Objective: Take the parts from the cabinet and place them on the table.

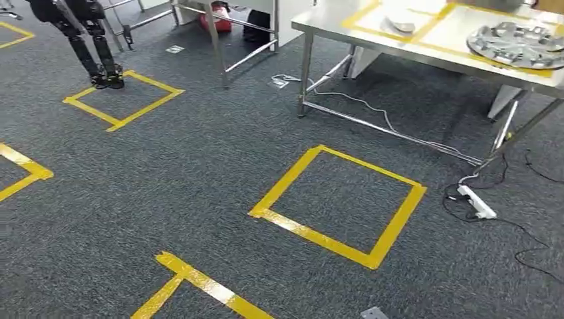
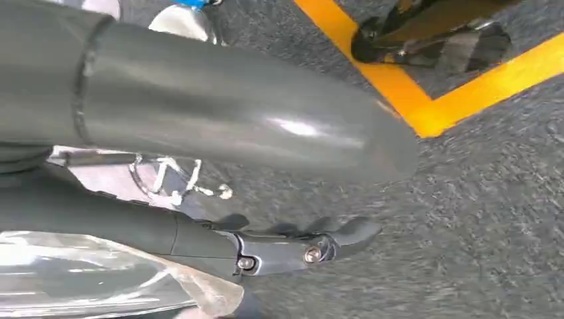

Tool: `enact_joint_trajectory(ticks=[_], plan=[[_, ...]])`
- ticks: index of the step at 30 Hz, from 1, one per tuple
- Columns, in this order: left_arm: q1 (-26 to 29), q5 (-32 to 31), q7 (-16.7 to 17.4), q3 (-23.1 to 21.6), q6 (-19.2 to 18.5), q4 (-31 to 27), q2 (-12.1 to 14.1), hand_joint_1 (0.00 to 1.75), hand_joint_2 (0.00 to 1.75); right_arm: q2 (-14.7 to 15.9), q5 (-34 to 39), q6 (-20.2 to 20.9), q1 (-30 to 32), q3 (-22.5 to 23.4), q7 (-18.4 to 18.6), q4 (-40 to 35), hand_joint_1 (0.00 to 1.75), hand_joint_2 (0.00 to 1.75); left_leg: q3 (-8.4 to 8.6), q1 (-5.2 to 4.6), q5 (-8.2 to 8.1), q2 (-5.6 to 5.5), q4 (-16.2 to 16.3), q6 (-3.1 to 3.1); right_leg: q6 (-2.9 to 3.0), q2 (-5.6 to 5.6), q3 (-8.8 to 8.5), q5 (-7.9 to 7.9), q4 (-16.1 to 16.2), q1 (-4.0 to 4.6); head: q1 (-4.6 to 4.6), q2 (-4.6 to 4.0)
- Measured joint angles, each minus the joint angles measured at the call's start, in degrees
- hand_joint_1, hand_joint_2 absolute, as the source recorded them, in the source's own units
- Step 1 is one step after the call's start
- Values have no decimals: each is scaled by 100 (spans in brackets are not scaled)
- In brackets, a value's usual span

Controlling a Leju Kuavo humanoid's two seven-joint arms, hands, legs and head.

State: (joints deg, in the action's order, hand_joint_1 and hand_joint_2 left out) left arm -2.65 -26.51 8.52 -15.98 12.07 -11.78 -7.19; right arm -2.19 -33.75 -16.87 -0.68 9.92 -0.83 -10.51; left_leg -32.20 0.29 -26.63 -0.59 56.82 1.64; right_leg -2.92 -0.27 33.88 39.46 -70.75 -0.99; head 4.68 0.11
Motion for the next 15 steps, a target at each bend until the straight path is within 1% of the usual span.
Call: enact_joint_trajectory(ticks=[1, 2, 3, 4, 5, 6, 7, 8, 9, 10, 11, 12, 13, 14, 15], plan=[[3, 0, 0, 0, 11, 0, 2, 0, 0, 0, 0, -4, 13, 0, 20, 0, 0, 0, 1, -10, 0, -87, 0, 1, 2, 12, 206, 70, -356, 5, 2, 2], [12, 4, -4, 0, 20, 0, 2, 0, 0, 2, 0, -11, 30, 0, 22, 0, 0, 0, 6, -15, 0, -179, 3, 1, 12, 17, 279, -24, -404, 7, -4, 2], [17, 7, -11, 0, 35, 0, 2, 0, 0, 2, 0, -13, 37, 0, 24, 0, 0, 0, 13, -17, 0, -274, 7, 1, 36, 27, 213, -280, -140, 10, 0, 2], [15, 7, -15, 0, 37, 0, -2, 0, 0, 2, 0, -13, 38, 0, 24, 0, 0, 0, 25, -18, 0, -359, 7, 0, 55, 60, 44, -578, 305, 10, -2, 0], [10, 9, -17, 0, 39, 0, -9, 0, 0, 2, 0, -13, 36, 0, 24, 0, 0, 0, 38, -17, -2, -442, 9, -2, 81, 164, -175, -877, 836, 8, 2, 2], [8, 11, -20, 0, 42, 0, -22, 0, 0, 2, 4, -11, 39, 0, 20, 0, 0, 0, 34, -4, -4, -511, 8, -11, 111, 496, -340, -1039, 1286, -7, 0, 0], [-12, 13, -22, 0, 37, 0, -26, 0, 0, 4, 15, -13, 52, 0, 20, 11, 0, 0, 0, -46, -8, -575, 50, -55, 133, 707, -375, -1004, 1384, -33, -13, 0], [-12, 13, -26, 0, 37, 0, -28, 0, 0, 4, 20, -13, 50, 0, 15, 11, 0, 0, -49, -11, 10, -653, 51, -87, 126, 632, -459, -961, 1423, -21, 4, 0], [0, 13, -31, 0, 37, 0, -28, 0, 0, 4, 20, -22, 44, 0, 15, 11, 0, 0, -75, 17, 32, -717, 39, -133, 140, 589, -446, -960, 1412, -2, -9, 2], [10, 15, -31, 2, 35, 0, -28, 0, 0, 4, 22, -22, 33, 0, 22, 13, 0, 0, -85, 34, 62, -797, 24, -186, 167, 519, -453, -970, 1406, 16, -4, 2], [11, 15, -33, 2, 35, 0, -24, 0, 0, 2, 24, -26, 41, 2, 15, 13, 0, 0, -94, 17, 46, -813, 38, -216, 220, 408, -482, -1009, 1490, -30, -11, 2], [0, 15, -35, 2, 35, 0, -26, 0, 0, 2, 24, -26, 44, 2, 13, 13, 0, 0, -131, -12, -35, -454, 139, -231, 240, 308, -525, -1025, 1521, -28, -19, 0], [-10, 15, -37, 2, 33, 0, -22, 0, 0, 4, 22, -42, 51, 2, 11, 13, 0, 0, -265, -16, -233, -200, 431, -257, 268, 222, -543, -1015, 1533, -21, -55, 0], [-19, 15, -44, 2, 31, 0, -22, 0, 0, 9, 13, -42, 67, 4, -2, 13, 0, 0, -476, -3, -469, -85, 882, -282, 284, 115, -553, -1002, 1531, -8, -61, 0], [-21, 15, -50, 2, 31, 0, -24, 0, 0, 13, -15, -42, 78, 4, -33, 13, 0, 0, -695, 10, -673, -36, 1352, -301, 295, 5, -562, -988, 1529, 4, -59, 0]])
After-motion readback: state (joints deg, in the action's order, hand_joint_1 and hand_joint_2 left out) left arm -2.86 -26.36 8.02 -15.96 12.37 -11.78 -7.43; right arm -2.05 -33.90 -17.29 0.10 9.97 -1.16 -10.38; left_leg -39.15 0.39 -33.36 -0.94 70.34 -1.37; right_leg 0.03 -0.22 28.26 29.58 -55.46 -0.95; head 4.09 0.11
